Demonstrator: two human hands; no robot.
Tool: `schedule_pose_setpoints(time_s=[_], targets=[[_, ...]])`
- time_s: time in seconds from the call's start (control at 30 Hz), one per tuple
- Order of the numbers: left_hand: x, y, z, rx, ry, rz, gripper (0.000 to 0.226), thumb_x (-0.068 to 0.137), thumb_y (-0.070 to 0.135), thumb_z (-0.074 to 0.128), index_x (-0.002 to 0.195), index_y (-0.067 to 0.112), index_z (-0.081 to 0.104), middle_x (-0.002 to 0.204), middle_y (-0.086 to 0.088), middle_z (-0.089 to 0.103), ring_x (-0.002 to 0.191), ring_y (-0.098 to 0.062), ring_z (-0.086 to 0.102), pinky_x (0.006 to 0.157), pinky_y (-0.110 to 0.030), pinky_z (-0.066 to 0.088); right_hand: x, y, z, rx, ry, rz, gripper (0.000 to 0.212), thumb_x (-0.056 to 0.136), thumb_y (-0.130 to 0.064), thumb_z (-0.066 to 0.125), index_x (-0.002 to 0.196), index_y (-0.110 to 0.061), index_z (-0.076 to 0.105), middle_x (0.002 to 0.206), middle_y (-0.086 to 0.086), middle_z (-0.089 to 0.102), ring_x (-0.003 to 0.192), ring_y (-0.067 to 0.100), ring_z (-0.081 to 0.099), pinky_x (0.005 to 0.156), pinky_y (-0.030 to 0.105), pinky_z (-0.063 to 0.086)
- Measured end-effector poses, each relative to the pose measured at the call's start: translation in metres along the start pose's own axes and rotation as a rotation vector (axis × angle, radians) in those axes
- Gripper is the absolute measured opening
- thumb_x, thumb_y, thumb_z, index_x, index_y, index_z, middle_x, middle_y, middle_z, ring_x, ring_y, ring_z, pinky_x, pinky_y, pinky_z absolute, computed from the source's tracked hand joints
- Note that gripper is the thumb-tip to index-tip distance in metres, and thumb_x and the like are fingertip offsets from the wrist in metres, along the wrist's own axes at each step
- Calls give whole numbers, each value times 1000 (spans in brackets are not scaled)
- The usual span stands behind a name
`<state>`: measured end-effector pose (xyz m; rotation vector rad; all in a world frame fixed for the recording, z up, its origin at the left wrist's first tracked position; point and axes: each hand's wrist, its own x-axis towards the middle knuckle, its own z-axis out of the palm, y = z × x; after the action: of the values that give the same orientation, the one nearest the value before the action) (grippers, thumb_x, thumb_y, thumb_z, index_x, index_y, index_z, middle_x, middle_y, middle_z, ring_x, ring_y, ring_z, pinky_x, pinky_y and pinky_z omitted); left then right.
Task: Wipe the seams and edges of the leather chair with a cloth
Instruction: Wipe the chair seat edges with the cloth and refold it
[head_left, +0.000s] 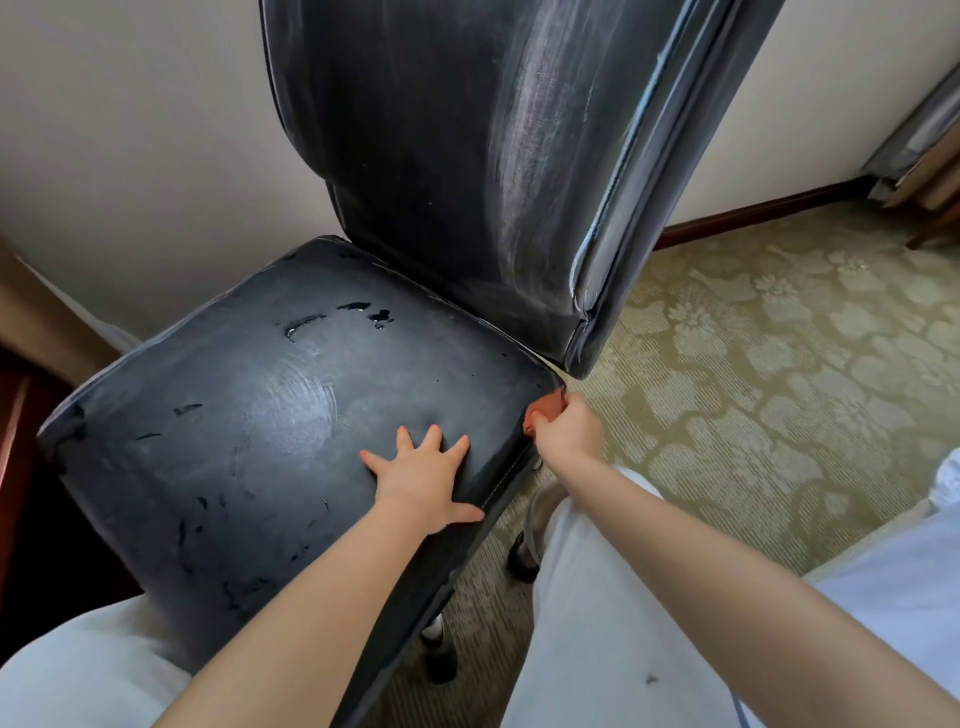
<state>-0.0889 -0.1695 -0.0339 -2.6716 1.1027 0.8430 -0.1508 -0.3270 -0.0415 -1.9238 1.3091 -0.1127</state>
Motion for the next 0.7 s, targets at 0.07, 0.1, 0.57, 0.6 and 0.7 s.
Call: schedule_pose_setpoints(time_s=[0.07, 0.1, 0.57, 0.6, 0.7], targets=[[10, 3, -7, 1, 58, 23, 98, 75, 62, 64, 150, 30, 9, 154, -8, 6, 144, -36, -7, 102, -74, 15, -2, 6, 1, -53, -88, -37, 23, 86, -18, 62, 107, -10, 55, 101, 10, 63, 96, 30, 59, 73, 29, 40], [15, 5, -9, 4, 68, 36, 102, 74, 60, 67, 150, 29, 8, 156, -8, -2, 143, -36, -13, 102, -74, 15, 0, 8, 1, -56, -112, -48, 19, 85, -19, 63, 101, -10, 56, 96, 9, 63, 92, 28, 59, 72, 29, 41], [66, 22, -24, -174, 11, -89, 90, 75, 79, 44, 145, 49, -3, 157, 2, -21, 139, -43, -23, 98, -79, 3, 64, -5, -5, 170, 105, 25, 18, 86, -16, 63, 103, -13, 60, 98, 10, 67, 95, 32, 61, 79, 36, 49], [69, 24, -25, -197, 10, -112, 89, 75, 81, 41, 145, 50, -4, 156, 3, -22, 138, -44, -25, 97, -79, 2, 64, -3, -4, 166, 96, 16, 13, 83, -15, 64, 96, -14, 60, 94, 10, 68, 92, 32, 62, 80, 39, 51], [75, 30, -24, -194, 18, -150, 94, 72, 83, 43, 144, 51, -8, 155, 2, -25, 137, -45, -27, 95, -80, 1, 59, 11, 2, 153, 24, 11, 8, 78, -13, 66, 83, -15, 60, 84, 8, 69, 84, 30, 64, 78, 41, 53]])
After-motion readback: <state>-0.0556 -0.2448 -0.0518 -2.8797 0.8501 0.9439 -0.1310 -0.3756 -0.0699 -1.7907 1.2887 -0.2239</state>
